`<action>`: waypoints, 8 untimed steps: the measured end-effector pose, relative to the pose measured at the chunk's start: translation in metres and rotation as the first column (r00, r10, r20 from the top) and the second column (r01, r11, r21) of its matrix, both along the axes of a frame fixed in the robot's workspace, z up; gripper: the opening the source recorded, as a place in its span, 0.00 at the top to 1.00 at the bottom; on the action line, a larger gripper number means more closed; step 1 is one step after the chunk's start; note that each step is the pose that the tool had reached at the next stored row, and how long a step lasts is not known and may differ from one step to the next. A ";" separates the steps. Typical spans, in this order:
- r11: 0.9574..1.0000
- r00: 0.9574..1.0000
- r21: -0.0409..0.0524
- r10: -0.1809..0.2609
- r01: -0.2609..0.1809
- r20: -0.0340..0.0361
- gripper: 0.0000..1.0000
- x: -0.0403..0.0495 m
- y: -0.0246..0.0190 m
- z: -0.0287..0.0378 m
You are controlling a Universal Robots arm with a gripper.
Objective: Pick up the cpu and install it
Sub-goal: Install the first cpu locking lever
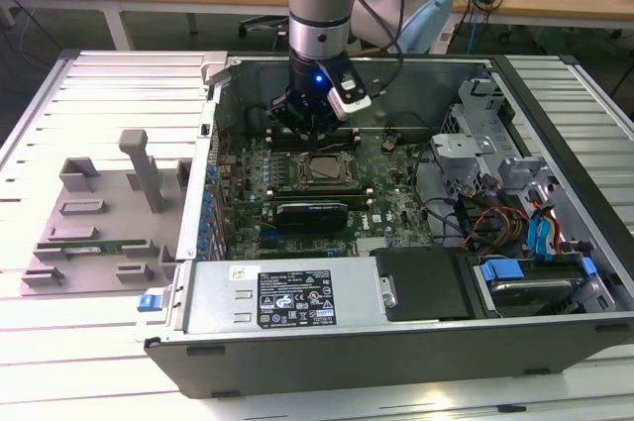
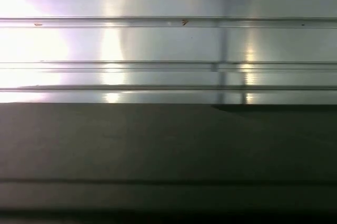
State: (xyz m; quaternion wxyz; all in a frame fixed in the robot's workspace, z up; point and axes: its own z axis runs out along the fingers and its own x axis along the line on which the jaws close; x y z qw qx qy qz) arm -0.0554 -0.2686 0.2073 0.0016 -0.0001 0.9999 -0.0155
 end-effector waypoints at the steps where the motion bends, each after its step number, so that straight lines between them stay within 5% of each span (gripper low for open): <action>1: 1.000 1.000 0.000 0.000 0.000 0.000 0.89 0.0008 0.0000 0.0000; 8: 1.000 1.000 0.001 0.000 0.000 -0.007 0.89 0.0203 0.0000 -0.0040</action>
